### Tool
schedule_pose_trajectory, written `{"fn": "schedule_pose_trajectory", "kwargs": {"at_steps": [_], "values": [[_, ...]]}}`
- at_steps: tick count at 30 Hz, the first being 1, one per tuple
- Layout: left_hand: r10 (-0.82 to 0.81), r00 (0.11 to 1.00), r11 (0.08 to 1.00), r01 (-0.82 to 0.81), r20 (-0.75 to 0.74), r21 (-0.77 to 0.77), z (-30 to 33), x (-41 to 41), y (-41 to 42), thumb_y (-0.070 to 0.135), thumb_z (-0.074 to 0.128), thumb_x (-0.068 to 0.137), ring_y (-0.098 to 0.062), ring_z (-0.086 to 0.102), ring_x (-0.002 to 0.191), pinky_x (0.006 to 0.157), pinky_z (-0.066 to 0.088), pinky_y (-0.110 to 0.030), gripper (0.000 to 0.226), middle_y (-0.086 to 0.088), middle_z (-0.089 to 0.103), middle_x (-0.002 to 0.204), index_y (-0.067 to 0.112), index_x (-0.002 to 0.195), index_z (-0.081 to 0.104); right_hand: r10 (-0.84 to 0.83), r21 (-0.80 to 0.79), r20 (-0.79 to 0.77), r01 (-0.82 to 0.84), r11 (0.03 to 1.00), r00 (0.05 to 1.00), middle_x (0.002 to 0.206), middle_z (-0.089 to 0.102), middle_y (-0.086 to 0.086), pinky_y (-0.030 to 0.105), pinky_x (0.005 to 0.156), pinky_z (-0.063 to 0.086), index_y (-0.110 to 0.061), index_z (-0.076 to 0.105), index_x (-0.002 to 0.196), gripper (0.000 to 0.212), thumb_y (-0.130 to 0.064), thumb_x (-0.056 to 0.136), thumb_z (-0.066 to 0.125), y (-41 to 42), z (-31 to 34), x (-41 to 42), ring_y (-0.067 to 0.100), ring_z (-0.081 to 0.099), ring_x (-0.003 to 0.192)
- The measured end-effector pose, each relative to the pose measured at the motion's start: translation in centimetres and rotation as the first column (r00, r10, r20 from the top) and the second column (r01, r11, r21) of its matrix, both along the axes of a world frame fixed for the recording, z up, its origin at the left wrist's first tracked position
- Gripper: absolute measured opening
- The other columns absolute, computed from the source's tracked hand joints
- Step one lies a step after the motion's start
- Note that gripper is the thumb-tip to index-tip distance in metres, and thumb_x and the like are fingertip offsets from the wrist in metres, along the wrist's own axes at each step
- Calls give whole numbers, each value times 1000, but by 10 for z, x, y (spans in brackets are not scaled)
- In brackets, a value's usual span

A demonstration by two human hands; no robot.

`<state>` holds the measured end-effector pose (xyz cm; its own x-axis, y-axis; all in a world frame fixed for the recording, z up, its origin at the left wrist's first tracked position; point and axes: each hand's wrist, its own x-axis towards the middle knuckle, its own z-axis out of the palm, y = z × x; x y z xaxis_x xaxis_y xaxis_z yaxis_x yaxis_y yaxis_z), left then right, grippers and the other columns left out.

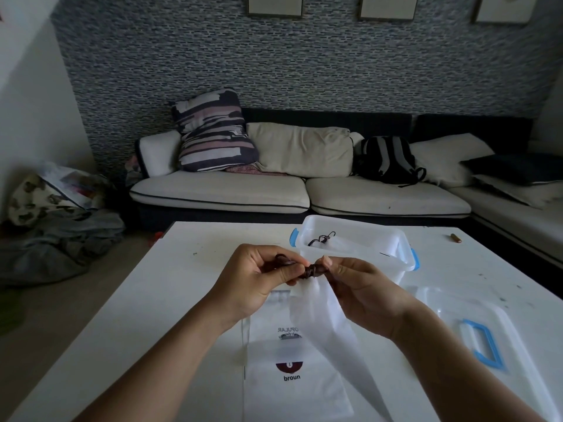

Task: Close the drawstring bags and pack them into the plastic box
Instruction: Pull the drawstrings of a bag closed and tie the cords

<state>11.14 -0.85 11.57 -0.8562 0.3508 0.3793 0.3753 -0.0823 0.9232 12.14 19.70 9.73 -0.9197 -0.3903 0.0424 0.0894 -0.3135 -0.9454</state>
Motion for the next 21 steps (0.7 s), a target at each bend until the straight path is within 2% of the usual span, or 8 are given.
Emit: {"fn": "schedule_pose_trajectory", "kwargs": {"at_steps": [3, 5, 7, 10, 13, 17, 19, 21], "values": [[24, 1000, 1000, -24, -11, 6, -2, -1, 1, 14, 74, 73, -22, 70, 75, 76, 59, -27, 14, -9, 77, 83, 11, 86, 78, -135, -7, -57, 135, 991, 989, 105, 56, 27, 32, 87, 45, 9, 65, 103, 56, -39, 79, 82, -6, -6, -5, 37, 46, 103], [42, 999, 999, -42, -6, 31, -3, -1, 1, 14, 74, 73, -21, 70, 75, 75, 59, -26, 14, -8, 77, 81, 10, 85, 78, -190, -18, -81, 189, 982, 979, 101, 53, 24, 34, 84, 39, -1, 70, 93, 53, -41, 65, 91, -9, -8, -7, 35, 43, 97], [54, 998, 996, -55, 11, 67, -3, -2, 2, 13, 73, 73, -17, 71, 75, 72, 58, -24, 13, -7, 77, 80, 10, 85, 78, -156, -31, -66, 154, 988, 986, 92, 54, 21, 31, 79, 43, -6, 73, 93, 37, -32, 72, 87, -9, -5, -6, 31, 50, 85], [57, 995, 992, -67, 84, 110, -3, -3, 1, 17, 74, 72, -19, 69, 78, 67, 57, -24, 12, -15, 75, 84, 15, 82, 81, -92, -43, -23, 91, 995, 995, 73, 59, 12, 20, 58, 49, 1, 69, 104, 23, -12, 85, 66, -9, 1, -1, 14, 56, 60], [58, 993, 990, -70, 103, 119, -4, -3, -1, 17, 74, 72, -20, 69, 79, 65, 56, -23, 13, -18, 74, 88, 14, 83, 81, -70, -62, -22, 69, 996, 997, 81, 66, 12, 22, 60, 50, 3, 64, 113, 29, -3, 85, 65, -10, 3, 2, 15, 60, 64], [83, 997, 994, -83, 2, 74, -5, -4, 1, 16, 74, 73, -19, 74, 82, 76, 57, -25, 17, -10, 77, 85, 10, 87, 79, -88, -3, -49, 88, 996, 995, 101, 66, 21, 37, 76, 47, -1, 67, 116, 49, -7, 71, 86, -12, 1, 0, 31, 60, 88], [74, 997, 995, -73, -9, 67, -6, -4, 1, 16, 74, 73, -20, 74, 84, 78, 58, -26, 17, -9, 78, 86, 9, 89, 78, -120, 20, -47, 121, 992, 992, 96, 69, 17, 34, 73, 46, -5, 69, 113, 43, -6, 72, 85, -13, -1, -1, 29, 61, 86], [47, 999, 996, -47, 3, 72, -5, -3, 0, 15, 73, 74, -21, 74, 83, 77, 58, -27, 17, -10, 78, 86, 8, 89, 78, -135, 11, -32, 136, 991, 990, 92, 69, 13, 31, 72, 47, -8, 71, 108, 32, -3, 76, 76, -15, 0, 0, 25, 60, 83]]}}
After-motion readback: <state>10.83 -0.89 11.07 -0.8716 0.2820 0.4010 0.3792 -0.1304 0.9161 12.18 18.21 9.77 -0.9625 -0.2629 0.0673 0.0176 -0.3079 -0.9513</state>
